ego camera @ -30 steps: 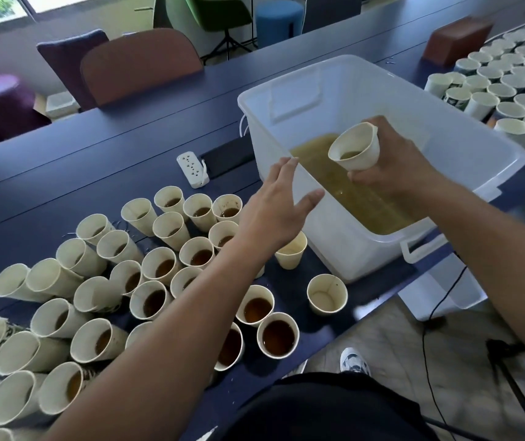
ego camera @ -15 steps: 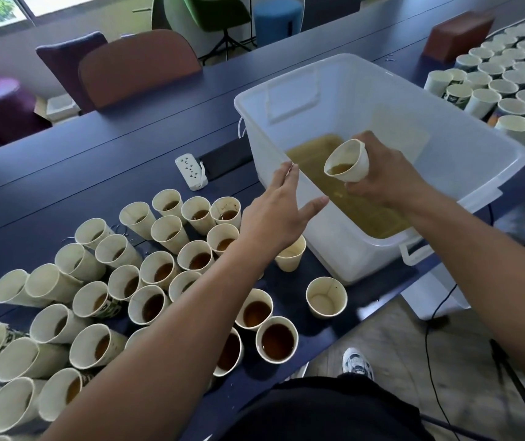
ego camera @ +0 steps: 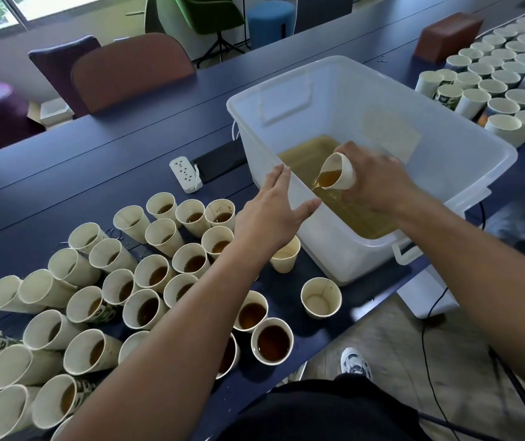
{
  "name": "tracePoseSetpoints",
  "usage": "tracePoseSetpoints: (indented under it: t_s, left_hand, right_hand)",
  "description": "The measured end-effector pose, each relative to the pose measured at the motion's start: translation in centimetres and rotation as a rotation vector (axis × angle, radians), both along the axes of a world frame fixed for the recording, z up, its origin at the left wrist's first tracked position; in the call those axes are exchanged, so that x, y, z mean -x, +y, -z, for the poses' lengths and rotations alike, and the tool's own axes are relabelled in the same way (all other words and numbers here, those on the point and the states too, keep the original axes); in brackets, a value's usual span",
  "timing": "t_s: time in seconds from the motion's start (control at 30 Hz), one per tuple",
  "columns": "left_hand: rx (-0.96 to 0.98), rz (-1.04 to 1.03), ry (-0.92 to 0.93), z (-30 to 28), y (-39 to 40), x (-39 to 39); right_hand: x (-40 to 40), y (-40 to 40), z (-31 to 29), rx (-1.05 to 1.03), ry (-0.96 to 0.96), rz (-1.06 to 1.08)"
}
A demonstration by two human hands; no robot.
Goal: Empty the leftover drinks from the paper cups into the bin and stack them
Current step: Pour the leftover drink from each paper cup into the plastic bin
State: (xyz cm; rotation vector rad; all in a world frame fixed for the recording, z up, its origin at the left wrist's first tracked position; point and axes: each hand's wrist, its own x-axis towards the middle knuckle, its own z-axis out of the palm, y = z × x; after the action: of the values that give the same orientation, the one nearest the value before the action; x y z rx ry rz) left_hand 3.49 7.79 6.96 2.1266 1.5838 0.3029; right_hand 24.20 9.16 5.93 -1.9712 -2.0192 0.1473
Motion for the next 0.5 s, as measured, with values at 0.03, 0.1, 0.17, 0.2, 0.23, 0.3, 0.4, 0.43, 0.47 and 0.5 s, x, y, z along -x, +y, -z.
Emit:
tracePoseSetpoints:
  t_s: [0.03,0.1,0.17,0.2,0.23,0.3,0.4,0.43,0.47,0.5]
  left_hand:
    - [0.003,-0.002,-0.003,-0.05,-0.06,-0.02]
    - [0.005,-0.005,-0.008,-0.09,-0.16,-0.07]
    - [0.006,-0.005,-0.012,-0.12,-0.27,-0.1]
    - [0.006,-0.005,-0.014,-0.14,-0.3,-0.1]
    - [0.006,-0.004,-0.015,-0.16,-0.32,-0.1]
    - [0.007,-0.005,-0.017,-0.19,-0.31,-0.11]
    - [0.008,-0.009,-0.015,-0.12,-0.25,-0.12]
    - [0.008,-0.009,-0.015,-0.09,-0.24,-0.13]
    - [0.008,-0.008,-0.016,-0.07,-0.24,-0.15]
    - [0.009,-0.008,-0.017,-0.04,-0.25,-0.16]
  right_hand:
    - [0.03,-0.05,-0.01,0.002,-0.008,0.0]
    - [0.02,-0.13,-0.06,0.002,-0.032,-0.007]
    - [-0.02,-0.21,-0.1,-0.01,-0.058,-0.017]
    - [-0.03,-0.23,-0.12,-0.017,-0.073,-0.021]
    - [-0.02,-0.25,-0.14,-0.024,-0.089,-0.026]
    - [0.02,-0.27,-0.08,-0.036,-0.131,-0.038]
    - [0.03,-0.2,0.19,-0.064,-0.19,-0.056]
    - [0.01,-0.18,0.3,-0.071,-0.209,-0.063]
    - [-0.02,-0.17,0.42,-0.075,-0.23,-0.07]
    - [0.0,-0.17,0.5,-0.078,-0.253,-0.075]
